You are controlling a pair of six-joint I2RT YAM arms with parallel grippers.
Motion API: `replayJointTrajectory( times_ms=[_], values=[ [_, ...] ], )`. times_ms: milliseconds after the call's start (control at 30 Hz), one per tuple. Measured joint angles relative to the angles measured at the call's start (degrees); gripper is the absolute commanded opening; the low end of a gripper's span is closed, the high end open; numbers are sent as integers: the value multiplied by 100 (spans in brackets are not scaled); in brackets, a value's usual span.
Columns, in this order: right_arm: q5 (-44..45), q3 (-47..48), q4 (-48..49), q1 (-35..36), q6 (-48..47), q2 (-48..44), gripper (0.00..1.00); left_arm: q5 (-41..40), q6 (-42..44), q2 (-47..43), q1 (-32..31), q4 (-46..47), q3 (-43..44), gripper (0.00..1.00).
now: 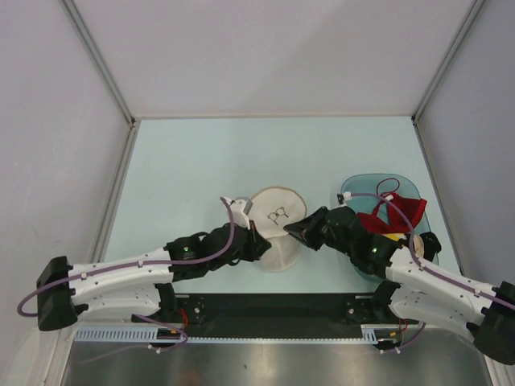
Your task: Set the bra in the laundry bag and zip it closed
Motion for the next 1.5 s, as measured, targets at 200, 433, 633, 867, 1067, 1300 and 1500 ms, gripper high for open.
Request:
replayJointTrajectory(
  times_ms=[200, 433, 633, 867, 1067, 1300, 1500],
  values=[
    [-1502, 236, 92, -966, -1040, 85, 0, 726, 503, -472, 640, 122, -131, 0],
    [-2286, 437, 144, -1305, -1683, 439, 45, 1432, 1054, -584, 776, 358, -278, 0],
    [-1792, 387, -87, -916, -1799, 323, 68, 1823, 1134, -348, 809, 321, -481, 0],
    [-1325, -28, -402, -90, -1355, -535, 68, 2055, 1137, -212, 809, 498, -481, 0],
    [-887, -619, 199, 258, -603, -463, 64, 2214, 1137, -216, 809, 586, -481, 0],
    [-809, -684, 1204, 271, -201, 455, 45, 2389, 1143, -343, 813, 656, -619, 4],
    [-632, -660, 1399, 297, 55, 511, 17, 2321, 1178, -566, 813, 595, -743, 52]
  ],
)
